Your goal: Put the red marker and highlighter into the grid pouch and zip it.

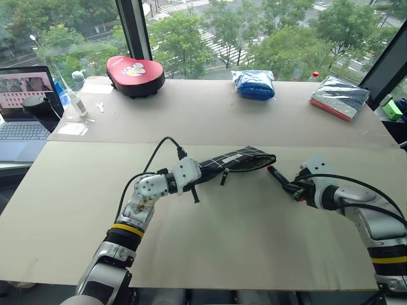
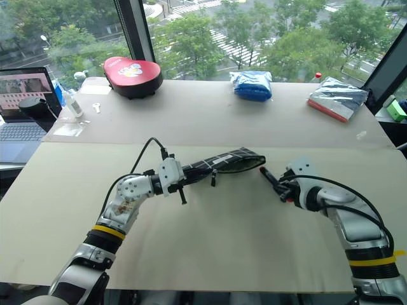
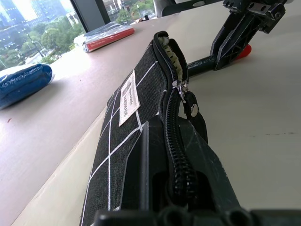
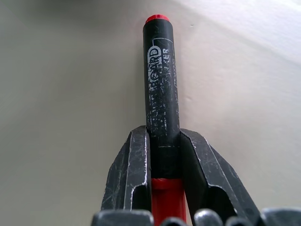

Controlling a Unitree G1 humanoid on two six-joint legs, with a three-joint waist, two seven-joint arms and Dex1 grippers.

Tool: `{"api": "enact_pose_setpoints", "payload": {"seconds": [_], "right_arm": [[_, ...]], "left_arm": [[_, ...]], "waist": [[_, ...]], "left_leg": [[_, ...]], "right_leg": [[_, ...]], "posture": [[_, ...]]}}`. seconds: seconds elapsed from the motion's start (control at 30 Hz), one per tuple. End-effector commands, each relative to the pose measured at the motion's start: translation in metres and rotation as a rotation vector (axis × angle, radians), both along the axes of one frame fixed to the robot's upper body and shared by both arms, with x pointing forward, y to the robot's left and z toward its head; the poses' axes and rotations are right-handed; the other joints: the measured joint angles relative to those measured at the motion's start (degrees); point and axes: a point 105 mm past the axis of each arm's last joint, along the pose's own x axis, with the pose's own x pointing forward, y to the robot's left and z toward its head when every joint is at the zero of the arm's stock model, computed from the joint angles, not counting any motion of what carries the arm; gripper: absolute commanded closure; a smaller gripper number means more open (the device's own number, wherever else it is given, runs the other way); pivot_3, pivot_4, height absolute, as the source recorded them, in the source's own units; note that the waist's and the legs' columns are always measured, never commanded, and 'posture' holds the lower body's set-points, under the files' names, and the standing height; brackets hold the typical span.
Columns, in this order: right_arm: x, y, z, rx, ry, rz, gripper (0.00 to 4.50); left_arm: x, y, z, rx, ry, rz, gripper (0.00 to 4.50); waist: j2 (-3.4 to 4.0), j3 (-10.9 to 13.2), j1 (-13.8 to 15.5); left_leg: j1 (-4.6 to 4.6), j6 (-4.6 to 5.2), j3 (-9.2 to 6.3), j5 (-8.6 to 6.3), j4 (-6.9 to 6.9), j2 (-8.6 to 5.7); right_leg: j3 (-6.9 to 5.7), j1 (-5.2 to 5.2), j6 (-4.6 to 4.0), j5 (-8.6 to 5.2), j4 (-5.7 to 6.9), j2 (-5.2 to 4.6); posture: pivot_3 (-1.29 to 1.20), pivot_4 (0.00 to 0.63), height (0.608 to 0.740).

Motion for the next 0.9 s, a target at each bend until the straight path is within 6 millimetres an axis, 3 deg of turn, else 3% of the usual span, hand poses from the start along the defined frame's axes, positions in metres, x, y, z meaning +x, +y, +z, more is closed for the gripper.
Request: {"api": "enact_pose_setpoints", "payload": {"seconds": [0.03, 0.07, 0.13, 0.23, 0.47, 0.63, 0.9], "right_arm": [[0.017, -0.025, 0.038, -0.005, -0.200, -0.111, 3.99], [0.019, -0.019, 0.062, 0.013, -0.295, -0.059, 3.99], [0.015, -0.011, 0.087, -0.010, -0.398, 0.032, 3.99], [0.001, -0.001, 0.097, -0.162, -0.428, 0.205, 3.99], [-0.031, 0.023, 0.078, -0.389, -0.336, 0.530, 3.99], [-0.019, 0.018, 0.074, -0.515, -0.359, 0.524, 3.99], [-0.008, 0.032, 0.071, -0.548, -0.389, 0.577, 3.99]], "left_arm": [[0.001, -0.002, 0.016, -0.029, -0.053, -0.009, 4.50], [0.001, -0.003, 0.016, -0.029, -0.052, -0.010, 4.50], [0.001, -0.003, 0.016, -0.029, -0.051, -0.012, 4.50], [0.002, -0.004, 0.016, -0.029, -0.050, -0.014, 4.50], [0.002, -0.006, 0.016, -0.032, -0.048, -0.019, 4.50], [0.002, -0.006, 0.016, -0.034, -0.048, -0.019, 4.50], [0.001, -0.006, 0.016, -0.029, -0.050, -0.022, 4.50]], "waist": [[0.00, 0.0, 0.0], [0.01, 0.0, -0.1], [0.16, 0.1, -0.2], [0.19, 0.1, -0.3], [0.19, 0.1, -0.3], [0.18, 0.1, -0.3], [0.18, 0.1, -0.3]], "left_leg": [[0.00, 0.00, 0.00, 0.00, 0.00, -0.01], [-0.01, 0.00, 0.00, 0.00, 0.00, -0.02], [-0.09, -0.01, 0.03, 0.01, -0.02, -0.05], [-0.08, -0.01, 0.03, 0.01, -0.10, 0.02], [-0.09, 0.05, 0.05, -0.03, -0.06, 0.02], [-0.08, 0.03, 0.06, -0.02, -0.04, 0.03], [-0.08, -0.01, 0.06, 0.01, -0.06, 0.03]], "right_leg": [[0.00, -0.01, 0.00, 0.00, 0.00, 0.00], [0.00, -0.02, 0.00, 0.00, 0.00, -0.01], [0.06, -0.14, 0.00, 0.00, 0.02, -0.01], [0.01, -0.17, 0.01, 0.00, 0.01, 0.05], [0.00, -0.08, 0.03, -0.02, -0.03, 0.04], [0.01, -0.11, 0.03, -0.02, -0.04, 0.03], [0.02, -0.14, 0.03, -0.02, -0.04, 0.03]], "posture": [[0.00, 0.150, 0.740], [0.00, 0.150, 0.740], [0.00, 0.150, 0.740], [0.00, 0.150, 0.740], [0.00, 0.150, 0.740], [0.00, 0.150, 0.740], [0.00, 0.150, 0.740]]}}
